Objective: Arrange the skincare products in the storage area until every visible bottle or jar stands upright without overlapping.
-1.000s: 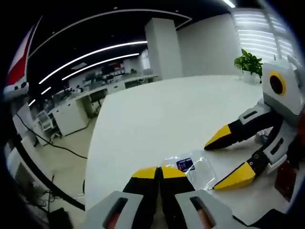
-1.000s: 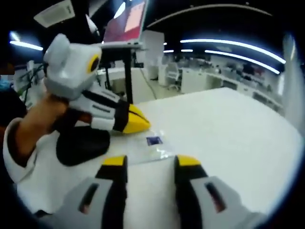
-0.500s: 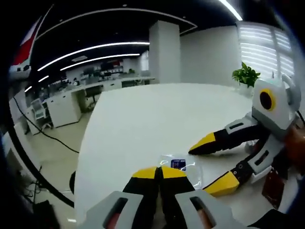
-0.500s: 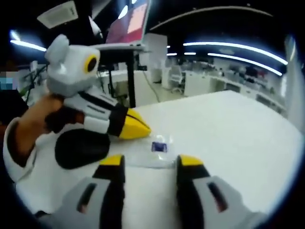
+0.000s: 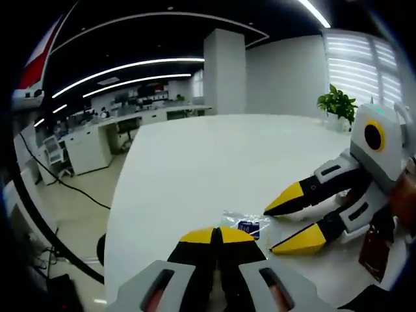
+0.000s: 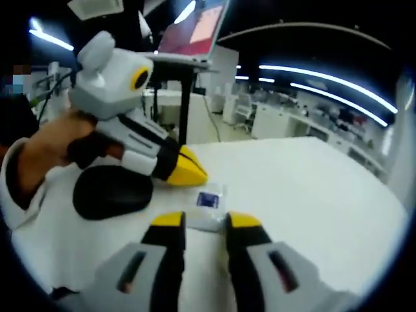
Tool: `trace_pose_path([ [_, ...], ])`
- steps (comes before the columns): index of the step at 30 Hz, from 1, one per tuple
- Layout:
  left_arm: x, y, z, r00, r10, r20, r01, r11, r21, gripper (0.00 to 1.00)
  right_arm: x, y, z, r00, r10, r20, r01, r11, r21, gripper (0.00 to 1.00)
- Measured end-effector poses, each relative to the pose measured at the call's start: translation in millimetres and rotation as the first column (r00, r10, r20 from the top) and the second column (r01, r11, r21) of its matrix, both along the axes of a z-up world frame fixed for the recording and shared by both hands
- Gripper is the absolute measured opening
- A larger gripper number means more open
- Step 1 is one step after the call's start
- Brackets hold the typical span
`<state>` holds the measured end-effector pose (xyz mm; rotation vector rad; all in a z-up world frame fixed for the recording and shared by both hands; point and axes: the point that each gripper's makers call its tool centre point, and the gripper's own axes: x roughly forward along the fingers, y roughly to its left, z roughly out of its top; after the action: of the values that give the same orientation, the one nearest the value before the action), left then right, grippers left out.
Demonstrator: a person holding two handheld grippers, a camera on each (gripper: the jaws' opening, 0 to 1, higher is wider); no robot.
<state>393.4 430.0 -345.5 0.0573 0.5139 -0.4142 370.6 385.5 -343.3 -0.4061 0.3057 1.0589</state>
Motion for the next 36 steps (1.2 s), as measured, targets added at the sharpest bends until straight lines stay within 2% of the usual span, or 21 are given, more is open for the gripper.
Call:
trace_pose_path([
  [8,-6.4,-4.0,-0.1,1.0,0.0,0.004,0.0,1.0,0.006,0.0,0.3,-0.7,-0.8,1.0,0.002,0.004,-0.002,1.0,0.004,0.24],
  [14,-2.6,-5.4,1.0,1.0,0.0,0.005,0.001,0.999,-0.043,0.0,-3.4,-2.7,-0.2,1.0,0.009,0.013,-0.009,1.0,-0.027,0.21],
  [19,-2.5,-6.9,0.8,1.0,-0.005,0.003,0.005,0.997,-0.076,0.0,-5.7,-0.2,-2.2,1.0,0.017,0.0,-0.017,1.0,-0.009,0.21],
  [23,-4.5,-7.8,1.1,1.0,-0.009,0.013,0.01,0.999,-0.054,0.0,-4.2,-3.1,-2.2,1.0,-0.002,-0.014,0.002,1.0,0.0,0.22],
  [26,5.6,4.3,9.6,0.996,0.037,0.082,-0.038,0.999,0.013,0.0,-2.4,-5.1,-3.2,1.0,-0.018,-0.022,0.018,1.0,0.004,0.22],
  [28,4.5,0.1,18.3,0.993,0.042,0.111,-0.037,0.998,-0.046,0.0,-2.5,-5.6,-3.3,1.0,-0.019,-0.021,0.019,1.0,0.001,0.22],
  [31,0.6,-1.6,16.4,0.994,0.034,0.1,-0.029,0.998,-0.052,0.0,-0.1,-6.0,-3.5,1.0,-0.02,-0.018,0.019,1.0,-0.009,0.22],
  [36,-1.5,-4.5,7.0,0.997,0.02,0.074,-0.018,1.0,-0.018,0.0,3.5,-6.4,-4.1,1.0,-0.014,-0.018,0.013,1.0,-0.01,0.23],
])
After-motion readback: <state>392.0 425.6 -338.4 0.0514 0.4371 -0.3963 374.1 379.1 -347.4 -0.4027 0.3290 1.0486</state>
